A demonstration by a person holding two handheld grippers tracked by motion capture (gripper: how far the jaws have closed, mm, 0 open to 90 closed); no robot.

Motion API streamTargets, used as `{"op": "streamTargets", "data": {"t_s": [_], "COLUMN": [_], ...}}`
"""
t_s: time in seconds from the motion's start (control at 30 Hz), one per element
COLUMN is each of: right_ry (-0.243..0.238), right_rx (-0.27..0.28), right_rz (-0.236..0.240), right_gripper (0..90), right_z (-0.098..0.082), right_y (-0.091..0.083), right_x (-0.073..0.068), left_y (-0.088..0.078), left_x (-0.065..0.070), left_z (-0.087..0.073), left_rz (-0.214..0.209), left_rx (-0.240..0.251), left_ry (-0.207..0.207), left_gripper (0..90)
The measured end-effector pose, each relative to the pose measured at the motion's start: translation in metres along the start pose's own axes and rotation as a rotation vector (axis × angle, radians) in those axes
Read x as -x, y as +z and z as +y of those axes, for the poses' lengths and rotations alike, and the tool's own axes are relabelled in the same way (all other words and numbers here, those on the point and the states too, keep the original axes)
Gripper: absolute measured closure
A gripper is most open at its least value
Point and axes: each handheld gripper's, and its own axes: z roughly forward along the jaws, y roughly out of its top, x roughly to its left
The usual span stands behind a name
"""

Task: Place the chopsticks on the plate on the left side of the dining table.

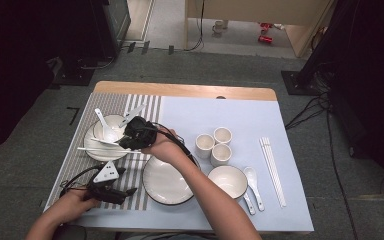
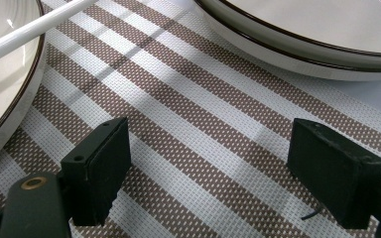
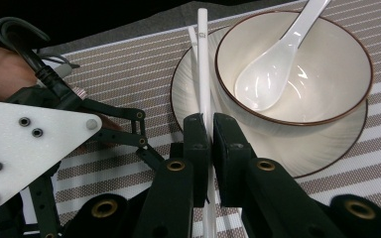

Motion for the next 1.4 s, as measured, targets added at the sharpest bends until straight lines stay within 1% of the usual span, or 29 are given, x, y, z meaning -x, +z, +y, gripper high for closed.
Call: {"op": "streamTargets", "data": {"t_s": [0.2, 0.37, 0.43, 0.6, 0.63, 0.7, 0.9, 0.93, 1.03, 1.17, 1.4], "right_ry": [-0.004, -0.032, -0.034, -0.039, -0.045, -0.045, -0.063, -0.063, -0.063, -0.062, -0.08], "right_rx": [-0.014, -0.009, -0.011, -0.02, -0.02, -0.022, -0.026, -0.026, -0.032, -0.033, -0.04], "right_rz": [0.003, 0.014, 0.018, 0.025, 0.028, 0.03, 0.041, 0.041, 0.046, 0.049, 0.062], "right_gripper": [85.3, 85.2, 85.2, 85.2, 85.3, 85.2, 85.2, 85.2, 85.2, 85.2, 85.2], "right_z": [0.001, 0.003, 0.004, 0.006, 0.006, 0.006, 0.007, 0.007, 0.008, 0.01, 0.011], "right_y": [0.009, 0.018, 0.021, 0.029, 0.033, 0.035, 0.046, 0.046, 0.053, 0.058, 0.067], "right_x": [0.004, 0.007, 0.008, 0.008, 0.008, 0.008, 0.007, 0.007, 0.007, 0.007, 0.006], "left_y": [0.0, 0.0, 0.0, 0.0, 0.0, 0.001, 0.001, 0.001, 0.001, 0.001, 0.001], "left_x": [0.0, 0.0, 0.0, 0.0, 0.001, 0.001, 0.001, 0.001, 0.001, 0.001, 0.001], "left_z": [0.0, 0.0, 0.0, 0.0, 0.0, 0.0, 0.0, 0.0, 0.0, 0.0, 0.0], "left_rz": [0.002, 0.002, 0.003, -0.001, 0.005, 0.007, 0.007, 0.007, 0.007, 0.007, 0.006], "left_rx": [0.0, 0.002, 0.0, 0.001, -0.001, -0.001, -0.002, -0.002, -0.002, -0.002, -0.001], "left_ry": [0.001, 0.0, 0.001, -0.002, 0.003, 0.006, 0.007, 0.007, 0.006, 0.006, 0.006], "left_gripper": [17.1, 17.1, 17.1, 17.1, 17.1, 17.0, 16.8, 16.8, 16.8, 16.8, 16.8]}}
